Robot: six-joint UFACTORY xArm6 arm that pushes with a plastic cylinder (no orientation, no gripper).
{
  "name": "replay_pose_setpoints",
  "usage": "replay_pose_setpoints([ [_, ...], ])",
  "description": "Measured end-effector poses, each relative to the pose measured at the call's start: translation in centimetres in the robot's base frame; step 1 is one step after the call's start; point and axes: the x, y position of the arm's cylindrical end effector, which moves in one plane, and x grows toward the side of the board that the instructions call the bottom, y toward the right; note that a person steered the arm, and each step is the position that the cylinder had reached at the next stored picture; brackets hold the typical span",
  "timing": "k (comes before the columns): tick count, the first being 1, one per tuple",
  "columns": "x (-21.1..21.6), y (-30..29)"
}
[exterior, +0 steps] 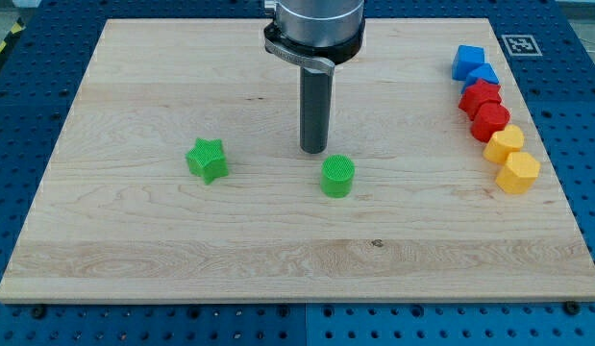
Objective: Move the green circle below the yellow hexagon
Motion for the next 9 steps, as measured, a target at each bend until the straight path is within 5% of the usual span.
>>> replay_pose_setpoints([
  [5,7.6,-0.1],
  [9,7.8,4.5],
])
